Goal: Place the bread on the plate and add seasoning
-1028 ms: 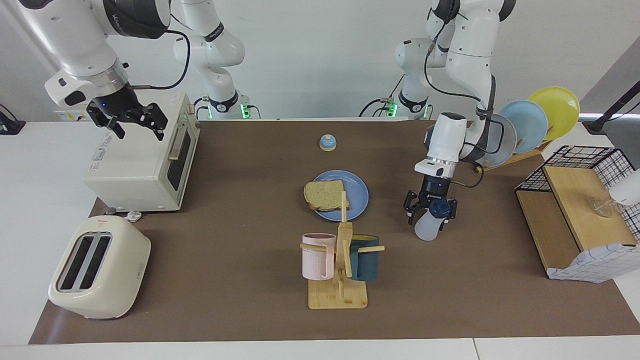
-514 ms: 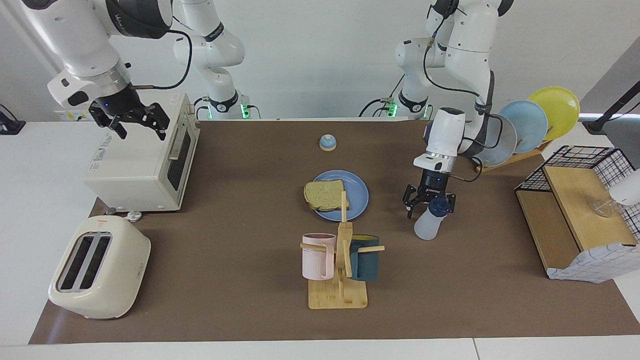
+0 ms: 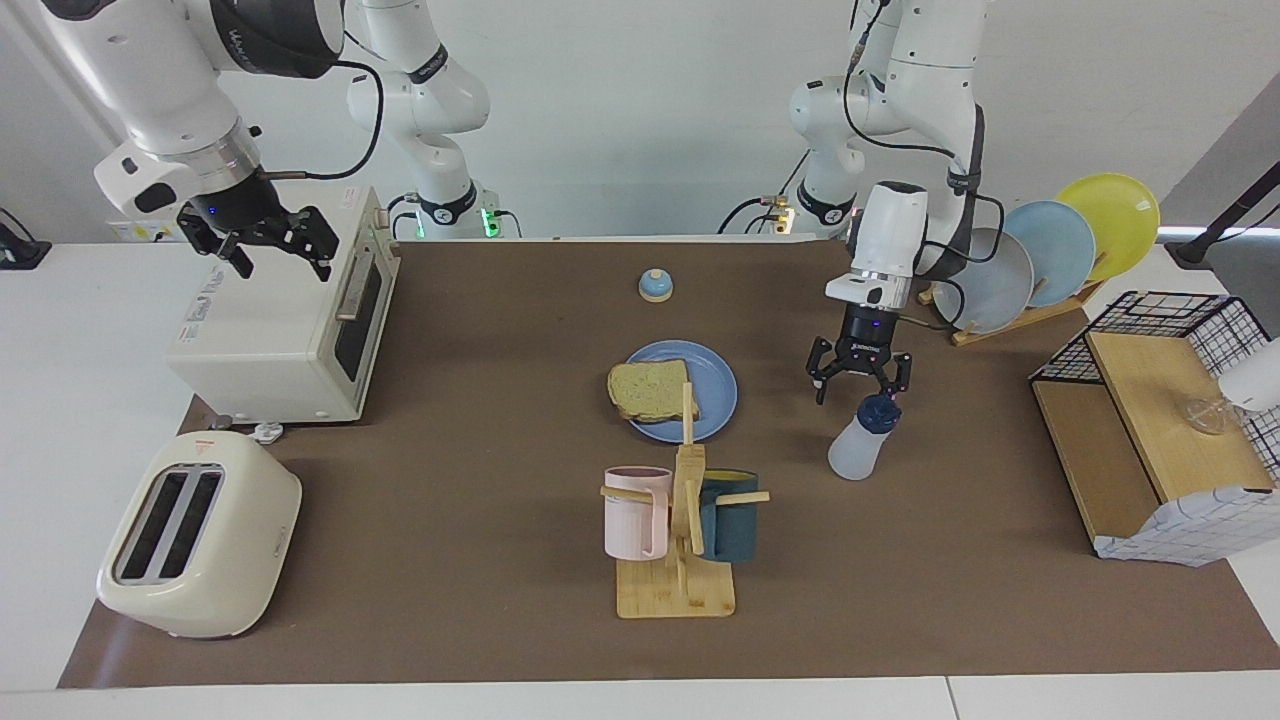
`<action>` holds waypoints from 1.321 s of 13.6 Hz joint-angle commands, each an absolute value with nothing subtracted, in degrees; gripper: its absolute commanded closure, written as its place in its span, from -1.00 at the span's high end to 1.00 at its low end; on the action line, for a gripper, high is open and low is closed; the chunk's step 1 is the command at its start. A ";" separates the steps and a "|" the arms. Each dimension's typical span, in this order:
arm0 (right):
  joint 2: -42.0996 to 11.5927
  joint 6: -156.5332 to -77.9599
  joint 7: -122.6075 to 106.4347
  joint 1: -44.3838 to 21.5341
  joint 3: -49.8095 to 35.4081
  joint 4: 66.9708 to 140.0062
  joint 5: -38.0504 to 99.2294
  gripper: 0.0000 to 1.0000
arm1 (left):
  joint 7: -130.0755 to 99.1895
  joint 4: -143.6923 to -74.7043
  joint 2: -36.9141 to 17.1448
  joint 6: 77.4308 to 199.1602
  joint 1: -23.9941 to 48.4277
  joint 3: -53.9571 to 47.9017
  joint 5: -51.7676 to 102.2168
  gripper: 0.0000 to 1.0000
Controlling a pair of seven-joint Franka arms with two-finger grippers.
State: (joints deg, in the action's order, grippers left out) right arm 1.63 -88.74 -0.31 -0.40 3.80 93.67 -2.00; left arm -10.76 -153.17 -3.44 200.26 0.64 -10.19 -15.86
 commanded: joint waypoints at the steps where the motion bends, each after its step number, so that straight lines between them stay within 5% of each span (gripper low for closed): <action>1: 2.46 -88.77 -1.76 -0.09 3.69 94.75 -2.46 1.00 | -14.75 -156.18 0.17 200.65 4.47 -10.11 -15.73 1.00; 8: 2.46 -88.77 -1.76 -0.09 3.69 94.66 -2.46 1.00 | -24.08 -154.17 0.88 197.60 13.35 -10.11 -15.64 1.00; 18: 2.46 -88.77 -1.76 -0.09 3.69 94.66 -2.46 1.00 | -28.74 -133.96 4.74 156.92 16.79 -10.81 -15.38 1.00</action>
